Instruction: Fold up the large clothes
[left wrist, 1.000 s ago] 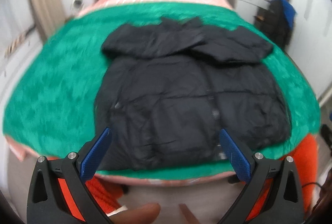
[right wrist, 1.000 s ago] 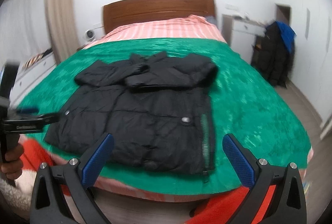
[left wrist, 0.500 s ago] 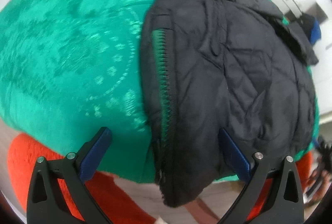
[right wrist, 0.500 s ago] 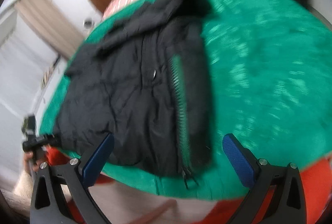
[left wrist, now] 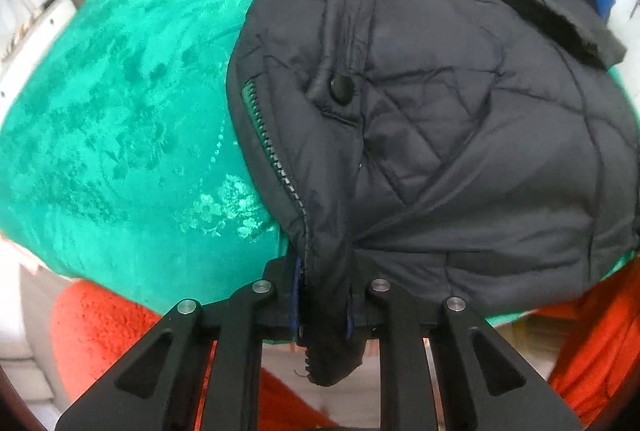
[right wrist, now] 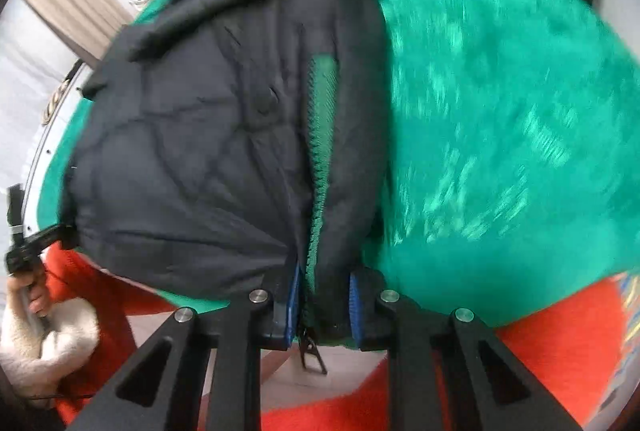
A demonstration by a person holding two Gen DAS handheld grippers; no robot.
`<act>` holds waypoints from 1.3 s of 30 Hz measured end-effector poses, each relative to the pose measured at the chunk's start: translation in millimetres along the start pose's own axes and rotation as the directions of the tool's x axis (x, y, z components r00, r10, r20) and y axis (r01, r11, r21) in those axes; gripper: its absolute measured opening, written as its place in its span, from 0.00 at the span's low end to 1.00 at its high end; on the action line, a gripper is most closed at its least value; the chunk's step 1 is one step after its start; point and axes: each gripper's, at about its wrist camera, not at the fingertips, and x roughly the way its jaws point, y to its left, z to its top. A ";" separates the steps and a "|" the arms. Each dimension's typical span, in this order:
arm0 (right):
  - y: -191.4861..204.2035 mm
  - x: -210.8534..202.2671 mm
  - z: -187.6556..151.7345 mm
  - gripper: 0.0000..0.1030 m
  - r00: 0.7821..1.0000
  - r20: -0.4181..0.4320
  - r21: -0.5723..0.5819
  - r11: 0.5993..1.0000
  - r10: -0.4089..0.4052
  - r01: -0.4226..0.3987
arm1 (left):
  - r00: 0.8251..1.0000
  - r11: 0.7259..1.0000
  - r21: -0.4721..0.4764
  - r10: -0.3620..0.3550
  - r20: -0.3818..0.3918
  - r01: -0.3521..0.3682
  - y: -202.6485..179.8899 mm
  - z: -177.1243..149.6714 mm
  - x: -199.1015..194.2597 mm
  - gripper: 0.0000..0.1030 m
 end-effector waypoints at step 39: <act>139.6 19.1 215.8 0.12 0.929 0.365 -0.585 0.791 0.064 0.176 | 0.913 0.923 0.341 0.025 0.408 -0.178 -80.0 105.2 -110.8 0.89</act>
